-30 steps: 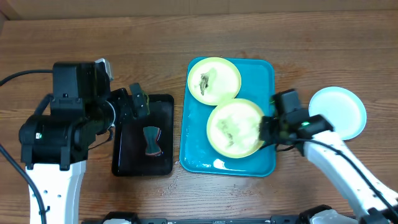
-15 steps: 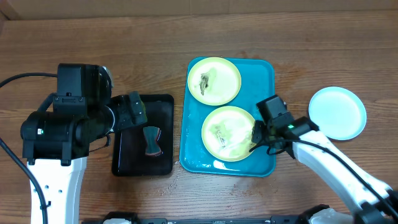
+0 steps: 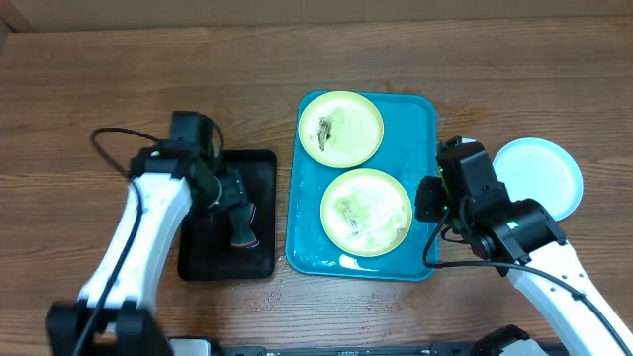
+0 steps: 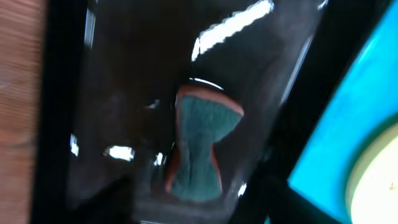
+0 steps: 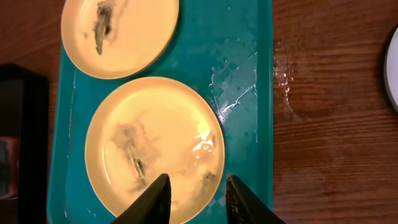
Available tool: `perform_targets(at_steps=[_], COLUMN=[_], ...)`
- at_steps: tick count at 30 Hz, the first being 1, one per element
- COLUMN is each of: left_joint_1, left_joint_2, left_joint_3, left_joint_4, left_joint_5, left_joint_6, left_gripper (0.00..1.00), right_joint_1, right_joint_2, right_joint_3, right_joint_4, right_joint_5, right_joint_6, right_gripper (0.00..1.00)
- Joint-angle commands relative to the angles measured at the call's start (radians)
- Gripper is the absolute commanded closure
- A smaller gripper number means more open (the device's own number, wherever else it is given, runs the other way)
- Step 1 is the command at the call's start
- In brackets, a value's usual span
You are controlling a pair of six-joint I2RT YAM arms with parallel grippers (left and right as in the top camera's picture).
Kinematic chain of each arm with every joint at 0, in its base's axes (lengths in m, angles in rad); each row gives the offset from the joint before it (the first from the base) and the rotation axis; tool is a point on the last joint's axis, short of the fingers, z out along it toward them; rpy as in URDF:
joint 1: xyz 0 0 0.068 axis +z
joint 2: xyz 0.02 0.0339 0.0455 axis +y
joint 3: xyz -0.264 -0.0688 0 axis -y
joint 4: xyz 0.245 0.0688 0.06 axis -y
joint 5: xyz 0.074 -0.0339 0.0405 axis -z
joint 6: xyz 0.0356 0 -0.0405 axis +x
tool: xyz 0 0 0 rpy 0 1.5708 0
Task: Clean dirty plates on tray and stack at the side
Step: 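Grasp the sponge again with the left gripper and lift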
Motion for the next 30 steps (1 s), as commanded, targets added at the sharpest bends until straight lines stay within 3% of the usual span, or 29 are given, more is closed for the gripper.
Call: perform_targets(at_steps=[1,6,10,11,23,30], left_joint_1=[-0.027,-0.064,-0.077,-0.077,-0.068,-0.072], left_joint_2=[0.121,0.268,0.350,0.359,0.288,0.277], left_joint_3=[-0.011,-0.011,-0.011,-0.011,0.145,0.126], left_joint_4=[0.035,0.060,0.064,0.067,-0.053,-0.011], left_joint_5=[0.040,0.040,0.032,0.027,-0.075,-0.174], left_joint_6=[0.001,0.001,0.000,0.000,-0.009,-0.007], left_gripper=[0.47,0.57,0.92,0.96,0.96,0.96], right_joint_1=[0.000,0.000,0.000,0.000,-0.001,-0.003], right_joint_2=[0.031,0.066,0.083,0.086,0.087,0.100], right_joint_3=[0.010,0.010,0.010,0.010,0.010,0.010], right_joint_4=[0.001,0.001,0.001,0.001,0.001,0.012], right_joint_5=[-0.004,-0.035,-0.035,-0.035,-0.021,0.185], right_joint_6=[-0.006,-0.006,-0.006,-0.006,-0.006,0.004], right_gripper=[0.69,0.69,0.69,0.70,0.70,0.70])
